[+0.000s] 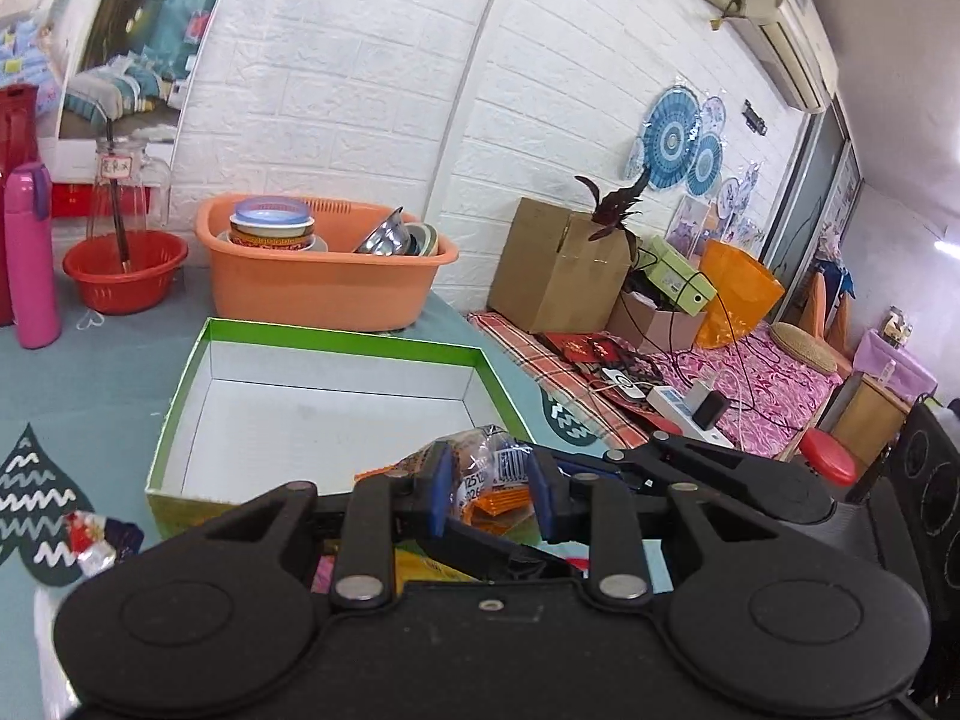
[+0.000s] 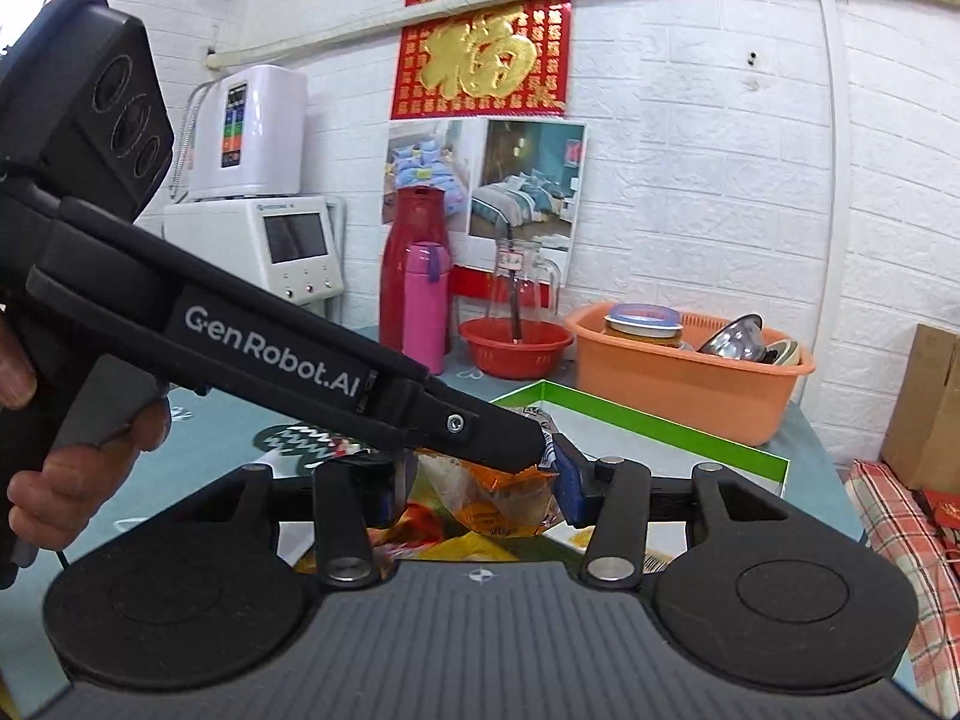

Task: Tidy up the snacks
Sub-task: 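Carry the clear packet into the green box and release it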

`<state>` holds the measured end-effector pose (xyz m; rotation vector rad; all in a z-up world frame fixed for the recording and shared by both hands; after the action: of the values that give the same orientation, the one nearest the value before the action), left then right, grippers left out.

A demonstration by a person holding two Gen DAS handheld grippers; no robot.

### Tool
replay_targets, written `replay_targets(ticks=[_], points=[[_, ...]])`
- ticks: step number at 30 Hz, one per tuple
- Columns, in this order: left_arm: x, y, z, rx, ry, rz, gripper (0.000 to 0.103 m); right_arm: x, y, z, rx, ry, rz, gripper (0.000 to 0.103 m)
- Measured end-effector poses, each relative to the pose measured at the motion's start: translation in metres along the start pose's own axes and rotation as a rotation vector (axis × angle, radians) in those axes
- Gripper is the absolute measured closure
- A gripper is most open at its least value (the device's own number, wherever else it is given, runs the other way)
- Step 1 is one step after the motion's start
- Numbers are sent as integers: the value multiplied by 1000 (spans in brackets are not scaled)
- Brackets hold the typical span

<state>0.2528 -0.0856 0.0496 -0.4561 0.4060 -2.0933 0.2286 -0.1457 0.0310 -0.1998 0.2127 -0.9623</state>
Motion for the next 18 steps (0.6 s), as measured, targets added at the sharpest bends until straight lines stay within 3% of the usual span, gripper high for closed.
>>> replay_targets(ticks=[7, 13, 14, 15, 16, 18], points=[[-38, 46, 10, -35, -41, -1, 49, 28, 52, 0, -43, 14, -9, 23], [-61, 74, 1, -81, -66, 8, 47, 39, 85, -11, -97, 18, -14, 21], [-63, 77, -2, -84, -63, 15, 30, 40, 91, -15, -118, 18, -20, 14], [-66, 80, -5, -89, -58, 32, 0, 40, 95, -20, -137, 18, -24, 11], [-68, 80, -8, -90, -55, 58, 0, 40, 98, -23, -148, 16, -27, 0], [-70, 70, -9, -60, -54, 103, 0, 41, 96, -26, -150, -4, -53, 0]])
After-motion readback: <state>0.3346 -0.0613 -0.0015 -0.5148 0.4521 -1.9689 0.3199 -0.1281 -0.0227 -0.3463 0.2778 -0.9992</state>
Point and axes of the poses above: each gripper's, at about its wrist camera, not at the fingertips, and y roughly the way its jaws point, x to its right, z to its top, the point moved 10 cm from there along y, roughly the way its jaws point, and after that the axes turned 8 degrees about y, right-handed, at the moved point
